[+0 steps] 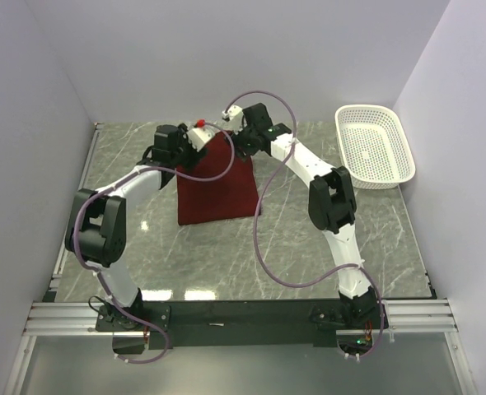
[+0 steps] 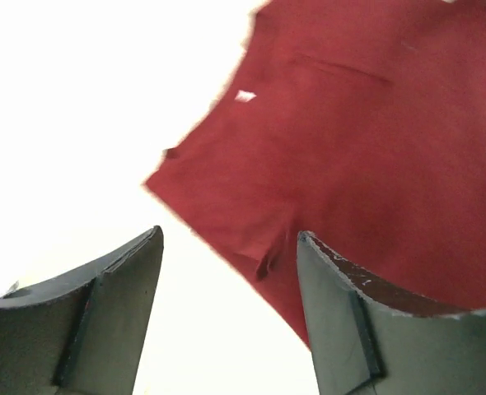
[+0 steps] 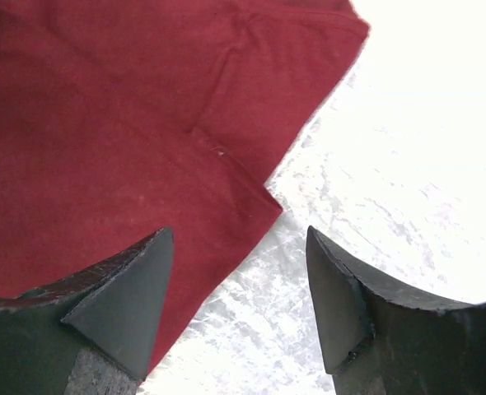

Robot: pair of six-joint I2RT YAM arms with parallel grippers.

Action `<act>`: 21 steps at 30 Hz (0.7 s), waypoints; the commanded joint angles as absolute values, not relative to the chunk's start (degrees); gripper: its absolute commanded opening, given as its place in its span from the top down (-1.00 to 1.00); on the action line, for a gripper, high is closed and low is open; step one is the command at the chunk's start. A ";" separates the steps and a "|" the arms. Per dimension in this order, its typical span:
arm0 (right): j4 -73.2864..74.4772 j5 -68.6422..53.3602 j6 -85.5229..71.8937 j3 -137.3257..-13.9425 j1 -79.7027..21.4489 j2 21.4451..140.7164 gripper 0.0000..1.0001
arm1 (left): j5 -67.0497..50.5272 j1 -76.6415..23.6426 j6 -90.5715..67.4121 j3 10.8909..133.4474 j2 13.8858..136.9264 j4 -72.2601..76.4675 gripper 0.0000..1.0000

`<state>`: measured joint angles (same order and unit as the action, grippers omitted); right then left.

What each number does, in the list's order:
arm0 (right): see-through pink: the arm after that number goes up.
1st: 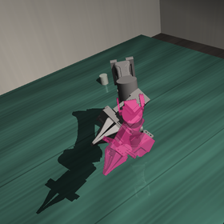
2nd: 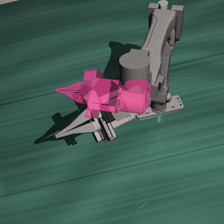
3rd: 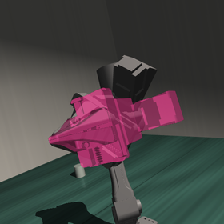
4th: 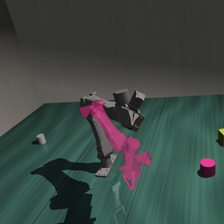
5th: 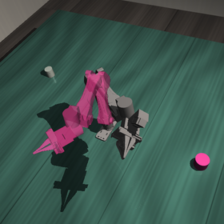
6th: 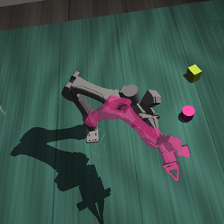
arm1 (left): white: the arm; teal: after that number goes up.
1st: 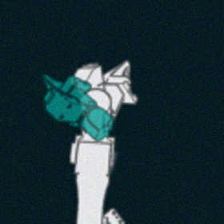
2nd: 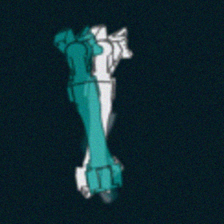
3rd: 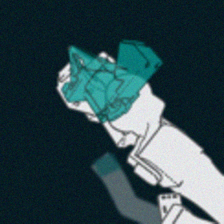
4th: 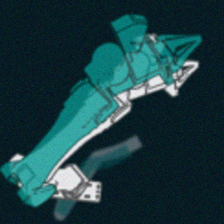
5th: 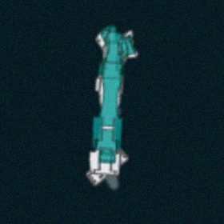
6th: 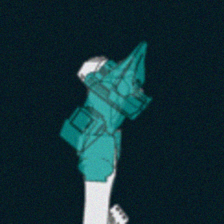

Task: Fold and stack the t-shirts
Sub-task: Fold the tshirt

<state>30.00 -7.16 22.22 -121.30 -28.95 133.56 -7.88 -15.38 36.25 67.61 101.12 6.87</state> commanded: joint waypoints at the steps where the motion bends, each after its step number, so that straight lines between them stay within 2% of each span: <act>1: 26.37 -4.30 16.79 -122.80 -28.21 130.79 -0.45 | 2.09 -15.03 28.84 71.63 96.42 10.82 -0.44; 3: 26.98 -8.07 18.27 -119.99 -27.69 126.94 -0.44 | 0.54 -14.33 25.69 70.85 92.74 8.10 -0.43; 4: 28.72 -14.26 22.02 -116.32 -27.42 125.26 -0.45 | -0.52 -14.07 24.19 69.88 91.16 7.04 -0.43; 8: 28.57 -26.08 31.10 -102.27 -25.93 115.51 -0.43 | -4.57 -13.45 14.88 64.70 83.08 0.37 -0.44; 11: 28.47 -28.55 30.77 -96.95 -24.61 111.89 -0.40 | -7.55 -12.31 4.59 60.48 81.22 -1.58 -0.44; 14: 30.67 -32.41 28.39 -95.10 -23.65 110.66 -0.31 | -8.53 -11.25 -4.03 55.39 82.78 1.83 -0.43; 18: 31.11 -37.94 25.49 -90.63 -23.64 105.84 -0.26 | -8.43 -9.76 -14.74 57.38 87.88 0.18 -0.35; 21: 36.10 -44.87 36.77 -85.36 -24.08 100.75 -0.26 | -12.21 -9.84 -13.37 57.23 88.16 -4.65 -0.23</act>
